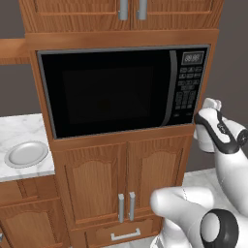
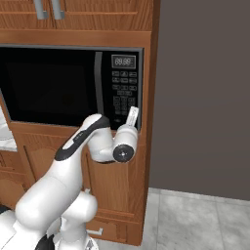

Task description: Pick the cheese from the counter and place it in the microwave. Then turn on the microwave.

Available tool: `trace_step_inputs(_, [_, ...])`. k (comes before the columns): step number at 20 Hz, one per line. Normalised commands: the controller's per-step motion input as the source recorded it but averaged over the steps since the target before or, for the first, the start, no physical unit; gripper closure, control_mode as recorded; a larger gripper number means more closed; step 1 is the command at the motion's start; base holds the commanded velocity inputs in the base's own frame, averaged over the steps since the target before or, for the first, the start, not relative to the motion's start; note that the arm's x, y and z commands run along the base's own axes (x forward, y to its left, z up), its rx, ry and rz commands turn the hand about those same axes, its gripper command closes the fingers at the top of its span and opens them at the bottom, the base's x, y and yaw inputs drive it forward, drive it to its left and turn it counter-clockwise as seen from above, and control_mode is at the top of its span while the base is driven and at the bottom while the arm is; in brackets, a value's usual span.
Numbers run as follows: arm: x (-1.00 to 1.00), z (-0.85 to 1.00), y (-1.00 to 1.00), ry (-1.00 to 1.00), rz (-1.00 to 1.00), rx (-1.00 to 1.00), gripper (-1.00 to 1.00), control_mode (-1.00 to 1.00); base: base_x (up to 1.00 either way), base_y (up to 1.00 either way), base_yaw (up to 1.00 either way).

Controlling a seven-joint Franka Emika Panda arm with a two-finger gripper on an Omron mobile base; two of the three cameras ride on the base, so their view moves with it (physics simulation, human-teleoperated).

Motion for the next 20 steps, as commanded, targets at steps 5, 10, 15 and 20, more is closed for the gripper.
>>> trace_step_inputs(5, [0.14, -0.08, -0.01, 0.0, -0.01, 0.0, 1.0, -1.0, 0.0, 0.0, 0.0])
trace_step_inputs(10, [0.13, -0.08, -0.01, 0.0, 0.0, 0.0, 1.0, -1.0, 0.0, 0.0, 0.0])
trace_step_inputs(15, [0.13, -0.09, -0.01, 0.0, 0.0, 0.0, 1.0, -1.0, 0.0, 0.0, 0.0])
trace_step_inputs(20, [0.12, -0.08, -0.01, 0.0, 0.0, 0.0, 1.0, -1.0, 0.0, 0.0, 0.0])
